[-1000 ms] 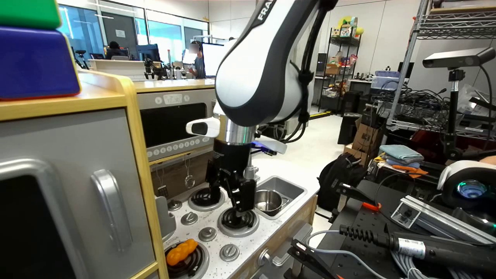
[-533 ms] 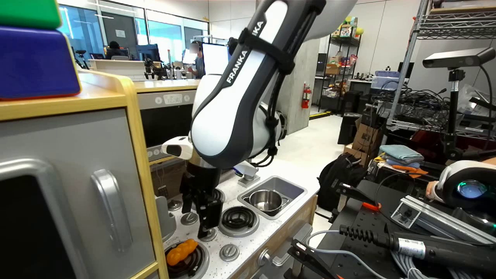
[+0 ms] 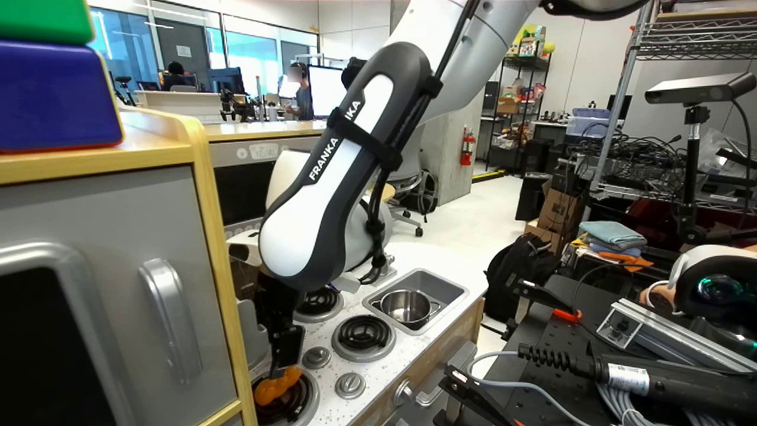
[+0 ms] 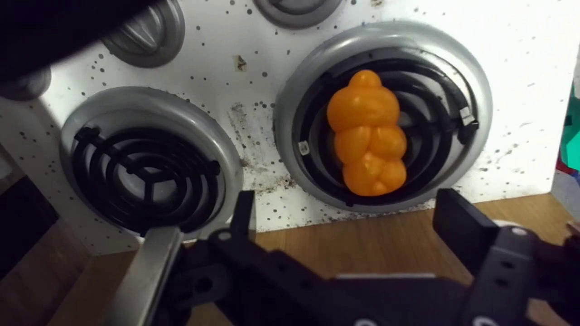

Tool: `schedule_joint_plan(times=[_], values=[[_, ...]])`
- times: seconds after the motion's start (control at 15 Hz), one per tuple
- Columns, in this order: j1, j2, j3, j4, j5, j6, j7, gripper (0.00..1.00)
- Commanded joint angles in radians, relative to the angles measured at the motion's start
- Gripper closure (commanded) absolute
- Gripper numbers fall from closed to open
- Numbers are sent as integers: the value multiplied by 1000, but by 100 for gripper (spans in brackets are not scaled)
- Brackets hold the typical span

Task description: Put the carrot plush toy inside the pot in the sink

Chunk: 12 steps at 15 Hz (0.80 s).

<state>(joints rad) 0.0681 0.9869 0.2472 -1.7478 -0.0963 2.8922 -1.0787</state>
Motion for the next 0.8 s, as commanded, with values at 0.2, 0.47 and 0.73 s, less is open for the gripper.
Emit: schedule_joint_plan(times=[0.2, 0.47, 0.73], values=[[28, 91, -36, 172, -32, -231, 111, 0], [24, 125, -26, 237, -23, -331, 122, 0], [39, 157, -29, 281, -26, -383, 134, 0]])
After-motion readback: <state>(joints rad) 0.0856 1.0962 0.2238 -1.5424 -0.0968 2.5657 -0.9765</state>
